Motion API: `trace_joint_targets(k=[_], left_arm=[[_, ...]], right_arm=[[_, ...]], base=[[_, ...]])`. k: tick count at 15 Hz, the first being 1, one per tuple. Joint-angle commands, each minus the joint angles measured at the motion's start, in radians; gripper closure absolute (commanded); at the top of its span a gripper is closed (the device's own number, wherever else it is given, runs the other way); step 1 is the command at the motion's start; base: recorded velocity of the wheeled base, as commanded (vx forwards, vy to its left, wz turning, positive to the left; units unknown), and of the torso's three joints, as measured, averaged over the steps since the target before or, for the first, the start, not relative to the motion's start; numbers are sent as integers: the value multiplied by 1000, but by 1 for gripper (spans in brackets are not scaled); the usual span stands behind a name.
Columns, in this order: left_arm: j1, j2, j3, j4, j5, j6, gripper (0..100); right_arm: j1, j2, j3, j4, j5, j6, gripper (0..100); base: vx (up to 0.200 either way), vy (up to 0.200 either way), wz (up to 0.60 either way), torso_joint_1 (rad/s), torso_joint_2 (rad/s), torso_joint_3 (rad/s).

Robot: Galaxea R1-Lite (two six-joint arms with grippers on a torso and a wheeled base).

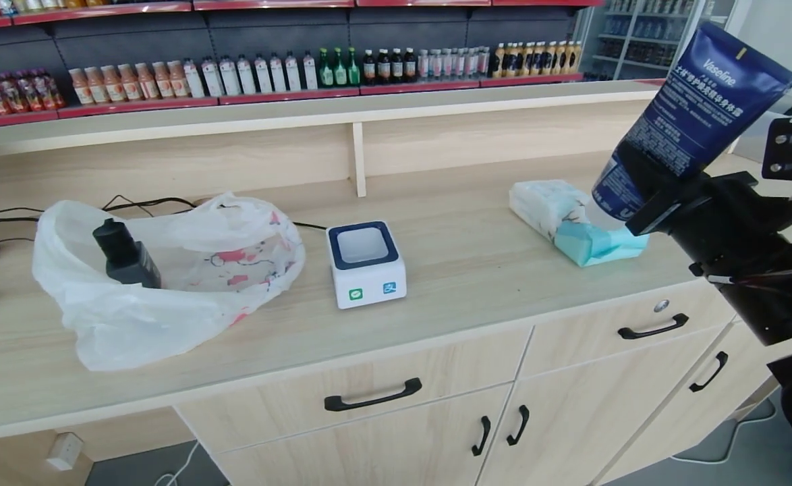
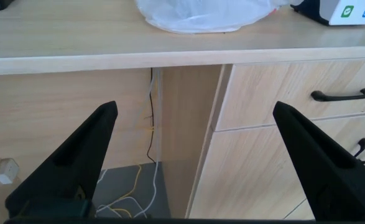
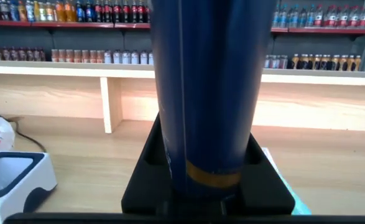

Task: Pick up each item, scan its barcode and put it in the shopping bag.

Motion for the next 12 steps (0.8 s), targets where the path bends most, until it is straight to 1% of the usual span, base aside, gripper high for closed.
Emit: trace_joint_targets(k=[1, 2, 7, 10, 12], left_arm=[[0, 0, 0, -1, 0, 0, 0], [0, 0, 0, -1, -1, 0, 0], [0, 0, 0, -1, -1, 0, 0], [0, 0, 0, -1, 0, 0, 0], [0, 0, 0, -1, 0, 1, 0]], right_arm=[[2, -2, -1, -1, 1, 0, 100], [3, -3, 4, -1, 1, 1, 100], [63, -14, 11, -1, -1, 4, 100], [74, -22, 2, -1, -1, 1, 100], [72, -23, 1, -1, 2, 0, 100]], base=[[0, 200, 0, -2, 2, 2], [0, 200, 0, 2, 2, 7], [0, 0, 600, 2, 2, 2], [0, 0, 600, 2, 4, 2], [0, 0, 0, 0, 0, 0]])
